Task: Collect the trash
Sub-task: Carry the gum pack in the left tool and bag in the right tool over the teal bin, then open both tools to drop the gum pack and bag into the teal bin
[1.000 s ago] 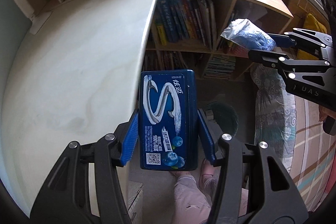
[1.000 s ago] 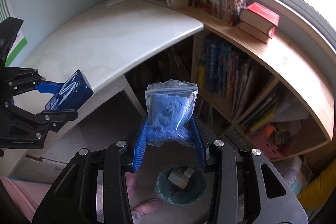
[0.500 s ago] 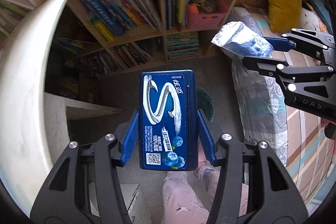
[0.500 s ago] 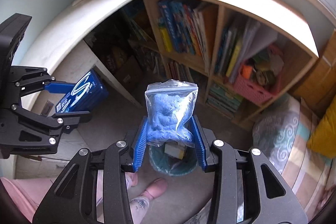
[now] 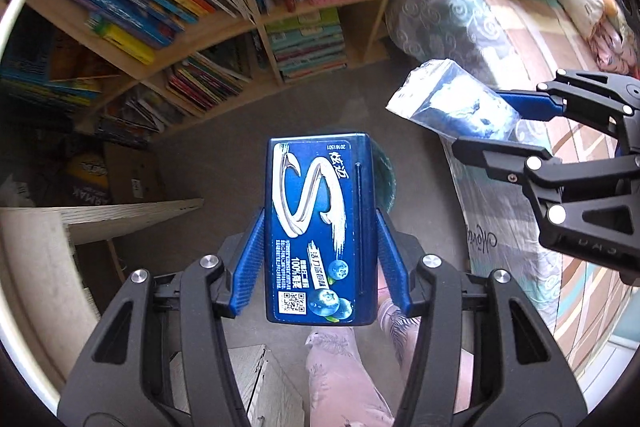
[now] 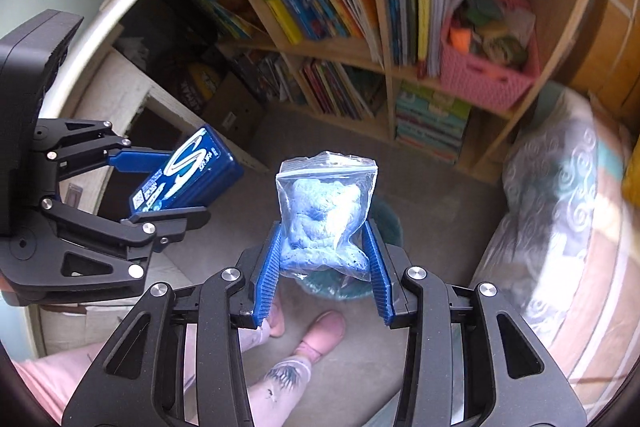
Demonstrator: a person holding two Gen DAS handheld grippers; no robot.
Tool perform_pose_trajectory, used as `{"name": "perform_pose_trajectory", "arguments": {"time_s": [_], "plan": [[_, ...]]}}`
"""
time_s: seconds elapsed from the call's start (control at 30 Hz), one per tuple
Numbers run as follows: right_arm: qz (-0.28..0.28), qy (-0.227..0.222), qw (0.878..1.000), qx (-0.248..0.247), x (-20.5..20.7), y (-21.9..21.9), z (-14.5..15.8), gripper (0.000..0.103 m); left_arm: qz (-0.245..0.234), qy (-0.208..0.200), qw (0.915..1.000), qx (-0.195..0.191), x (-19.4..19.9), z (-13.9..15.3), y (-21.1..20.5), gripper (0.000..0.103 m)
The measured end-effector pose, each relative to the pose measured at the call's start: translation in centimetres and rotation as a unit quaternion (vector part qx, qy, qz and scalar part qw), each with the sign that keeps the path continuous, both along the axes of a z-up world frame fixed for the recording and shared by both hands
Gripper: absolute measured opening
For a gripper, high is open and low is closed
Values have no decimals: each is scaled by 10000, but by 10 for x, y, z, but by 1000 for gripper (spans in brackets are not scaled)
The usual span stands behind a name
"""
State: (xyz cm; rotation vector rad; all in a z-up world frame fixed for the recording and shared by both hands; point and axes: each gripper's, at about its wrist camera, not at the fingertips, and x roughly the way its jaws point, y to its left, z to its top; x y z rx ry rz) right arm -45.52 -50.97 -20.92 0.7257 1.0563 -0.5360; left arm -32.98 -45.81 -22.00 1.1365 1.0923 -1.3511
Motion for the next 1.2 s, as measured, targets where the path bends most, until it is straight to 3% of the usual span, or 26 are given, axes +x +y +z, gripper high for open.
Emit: {"name": "perform_pose_trajectory", "arguments": {"time_s": [0.33, 0.57, 0.63, 0.67, 0.7, 1.0, 1.2], "plan": [[-402, -8, 9976, 559, -3, -3, -94, 41, -286, 13, 9985, 460, -8, -91, -13, 50], [-453, 20, 9967, 679, 2, -3, -137, 41, -374, 119, 9970, 670, -7, -139, -17, 50], [-525, 41, 9958, 751, 2, -5, -148, 50, -395, 186, 9960, 781, -6, -150, -18, 56], [-581, 45, 9952, 789, 0, -7, -151, 59, -352, 155, 9960, 812, -4, -154, -18, 70], [-654, 48, 9949, 771, -2, -9, -153, 67, -324, 147, 9962, 799, -3, -156, -18, 76], [-841, 19, 9931, 822, -15, -9, -146, 67, -443, 70, 9965, 705, -3, -147, -15, 79], [-844, -90, 9938, 716, -22, -7, -114, 67, -320, 72, 9978, 571, -2, -117, -10, 79]]}}
